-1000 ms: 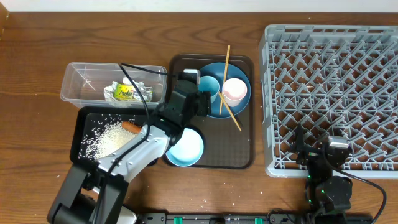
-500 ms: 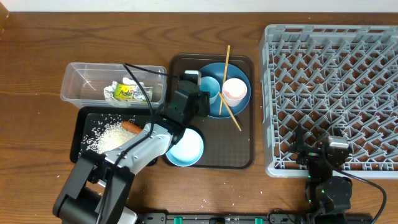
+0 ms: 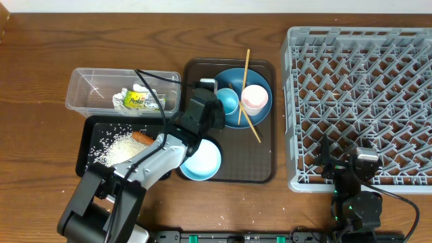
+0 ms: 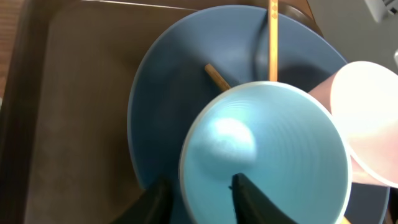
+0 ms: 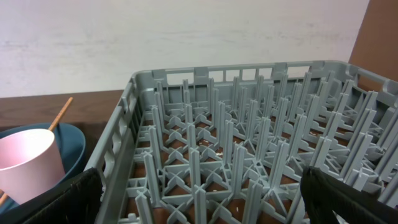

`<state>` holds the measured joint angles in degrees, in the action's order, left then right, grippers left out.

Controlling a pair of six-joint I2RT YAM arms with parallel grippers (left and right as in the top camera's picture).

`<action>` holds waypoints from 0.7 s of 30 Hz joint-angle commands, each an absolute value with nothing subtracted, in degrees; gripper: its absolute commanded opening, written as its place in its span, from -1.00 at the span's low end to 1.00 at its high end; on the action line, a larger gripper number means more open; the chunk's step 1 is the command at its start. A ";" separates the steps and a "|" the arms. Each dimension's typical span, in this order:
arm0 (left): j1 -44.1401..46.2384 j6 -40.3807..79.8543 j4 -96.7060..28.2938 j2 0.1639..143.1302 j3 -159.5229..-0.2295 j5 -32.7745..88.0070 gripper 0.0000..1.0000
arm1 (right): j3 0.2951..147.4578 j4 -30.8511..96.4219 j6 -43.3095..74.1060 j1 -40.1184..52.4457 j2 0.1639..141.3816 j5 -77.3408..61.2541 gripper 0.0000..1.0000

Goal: Sort waste into correct bins and load items into the dishwasher rack
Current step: 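Lower the left gripper and grasp the light-blue cup rim, then lift the light-blue cup and tilt it toward the rack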

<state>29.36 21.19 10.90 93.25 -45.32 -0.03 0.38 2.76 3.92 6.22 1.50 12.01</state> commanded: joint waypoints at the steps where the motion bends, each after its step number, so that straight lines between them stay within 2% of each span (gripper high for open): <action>1: 29.28 21.08 10.79 93.54 -45.23 -0.69 -0.44 | 0.32 3.03 4.23 6.94 1.50 11.73 0.99; 8: 29.28 21.08 10.79 93.43 -45.23 -0.69 -0.63 | 0.32 3.03 4.21 6.94 1.50 11.75 0.98; 9: 29.28 21.06 10.79 93.34 -45.23 -0.69 -0.73 | 0.32 3.03 4.23 6.94 1.50 11.73 0.98; 12: 29.28 21.06 10.41 92.73 -45.23 -0.69 -0.81 | 0.32 3.03 4.23 6.94 1.50 11.73 0.99; 21: 28.49 21.06 8.36 91.11 -45.23 -0.67 -0.88 | 0.32 3.03 4.21 6.94 1.50 11.73 0.98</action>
